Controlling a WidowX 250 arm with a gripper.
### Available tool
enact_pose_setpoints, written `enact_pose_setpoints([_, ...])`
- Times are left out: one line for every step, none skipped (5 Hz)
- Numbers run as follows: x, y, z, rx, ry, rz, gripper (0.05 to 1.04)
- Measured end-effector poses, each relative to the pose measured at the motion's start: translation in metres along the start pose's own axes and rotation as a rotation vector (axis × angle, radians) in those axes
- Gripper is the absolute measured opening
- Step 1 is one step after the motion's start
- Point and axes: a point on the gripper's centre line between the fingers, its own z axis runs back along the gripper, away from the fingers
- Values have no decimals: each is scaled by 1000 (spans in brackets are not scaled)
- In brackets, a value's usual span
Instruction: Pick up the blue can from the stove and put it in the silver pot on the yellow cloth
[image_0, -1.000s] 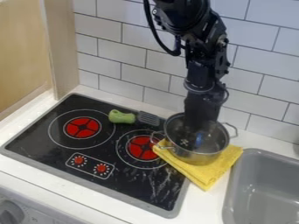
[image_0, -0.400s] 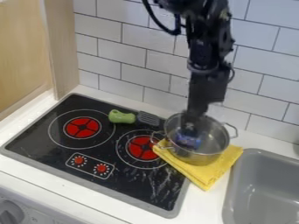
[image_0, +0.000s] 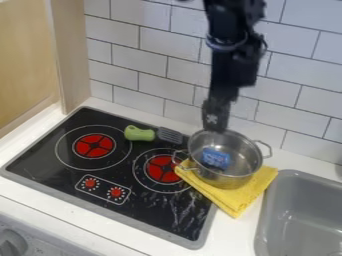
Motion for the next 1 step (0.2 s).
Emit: enact_pose_setpoints([0, 2, 3, 10, -3, 1, 999])
